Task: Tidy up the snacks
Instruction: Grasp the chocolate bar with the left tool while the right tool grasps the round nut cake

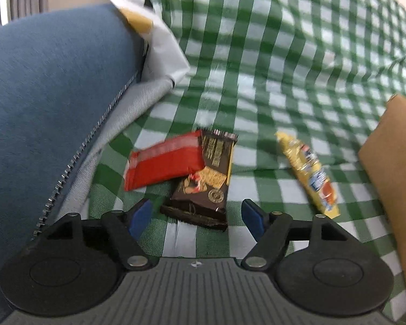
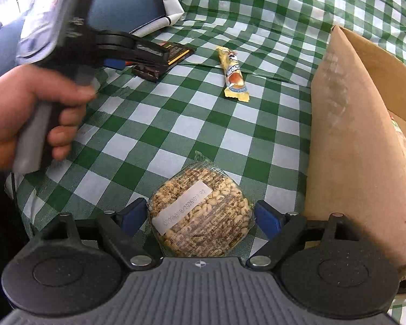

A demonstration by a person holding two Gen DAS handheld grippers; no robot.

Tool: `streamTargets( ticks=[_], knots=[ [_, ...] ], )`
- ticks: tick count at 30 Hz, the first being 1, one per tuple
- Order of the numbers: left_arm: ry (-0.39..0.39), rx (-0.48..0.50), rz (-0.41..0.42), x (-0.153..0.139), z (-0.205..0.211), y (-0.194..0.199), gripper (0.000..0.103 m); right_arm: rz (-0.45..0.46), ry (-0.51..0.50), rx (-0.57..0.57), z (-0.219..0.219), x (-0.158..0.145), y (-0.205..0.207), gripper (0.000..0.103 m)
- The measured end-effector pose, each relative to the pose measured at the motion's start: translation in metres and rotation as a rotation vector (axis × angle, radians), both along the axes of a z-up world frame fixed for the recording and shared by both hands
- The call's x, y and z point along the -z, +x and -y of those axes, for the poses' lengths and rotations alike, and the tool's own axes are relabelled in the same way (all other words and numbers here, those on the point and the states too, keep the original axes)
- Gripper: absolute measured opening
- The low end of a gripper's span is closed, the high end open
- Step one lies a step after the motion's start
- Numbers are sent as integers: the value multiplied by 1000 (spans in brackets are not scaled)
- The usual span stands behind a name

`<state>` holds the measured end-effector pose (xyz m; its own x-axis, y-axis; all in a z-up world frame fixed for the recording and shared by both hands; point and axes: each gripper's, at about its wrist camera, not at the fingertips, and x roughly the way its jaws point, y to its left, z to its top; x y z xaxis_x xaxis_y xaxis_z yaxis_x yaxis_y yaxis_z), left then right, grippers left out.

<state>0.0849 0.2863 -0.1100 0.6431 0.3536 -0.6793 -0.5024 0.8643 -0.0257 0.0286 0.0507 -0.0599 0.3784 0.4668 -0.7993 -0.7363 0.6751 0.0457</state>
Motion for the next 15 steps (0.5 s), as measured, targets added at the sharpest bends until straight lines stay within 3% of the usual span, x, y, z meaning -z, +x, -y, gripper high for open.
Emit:
streamTargets(
  ticks=[4, 6, 7, 9, 10, 12, 15],
  knots=[
    [30, -2, -2, 3, 1, 9, 76, -5, -2, 0, 2, 0, 1, 87],
    [41, -3, 3, 2, 2, 8, 57, -4, -3, 1, 3, 0, 0, 87],
    [43, 2, 4, 1, 3, 7, 55, -3, -3, 1, 3, 0, 0, 87],
    [23, 19, 17, -3, 4, 2, 52, 4, -7, -2, 3, 1, 0, 87],
    [13, 31, 24, -5, 6, -2, 43, 10, -9, -4, 2, 1, -1, 87],
    [-4, 41, 25, -12, 10, -11, 43, 22, -11, -9, 2, 1, -3, 87],
    [-100, 38, 71, -27, 12, -36, 42, 52, -9, -10, 3, 0, -5, 86]
  ],
)
